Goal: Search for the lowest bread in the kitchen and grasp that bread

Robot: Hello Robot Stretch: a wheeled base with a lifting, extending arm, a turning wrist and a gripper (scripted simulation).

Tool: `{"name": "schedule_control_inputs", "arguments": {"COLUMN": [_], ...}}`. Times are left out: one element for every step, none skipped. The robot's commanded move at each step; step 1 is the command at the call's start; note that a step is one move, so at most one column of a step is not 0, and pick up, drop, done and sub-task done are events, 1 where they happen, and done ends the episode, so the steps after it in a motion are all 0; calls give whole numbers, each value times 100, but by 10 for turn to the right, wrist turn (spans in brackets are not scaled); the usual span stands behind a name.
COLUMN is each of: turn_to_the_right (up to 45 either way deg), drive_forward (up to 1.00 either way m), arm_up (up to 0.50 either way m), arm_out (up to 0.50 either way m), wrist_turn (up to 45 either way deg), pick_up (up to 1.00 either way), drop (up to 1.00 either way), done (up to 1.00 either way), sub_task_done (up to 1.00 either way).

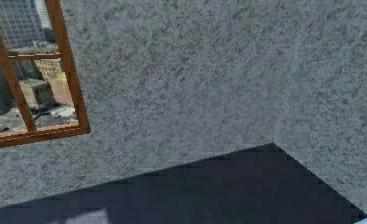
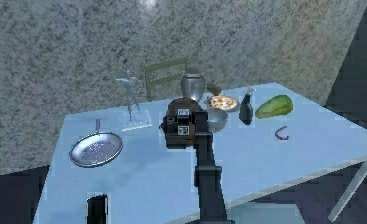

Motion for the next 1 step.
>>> {"name": "schedule_control_inputs", "arguments": {"turn_to_the_right": [0], "drive_forward": [0], "arm_up": [0], "arm_out": [0], "wrist_turn": [0], "pick_up": [0], "drop": [0], "done": [100], "sub_task_done": [0]}}
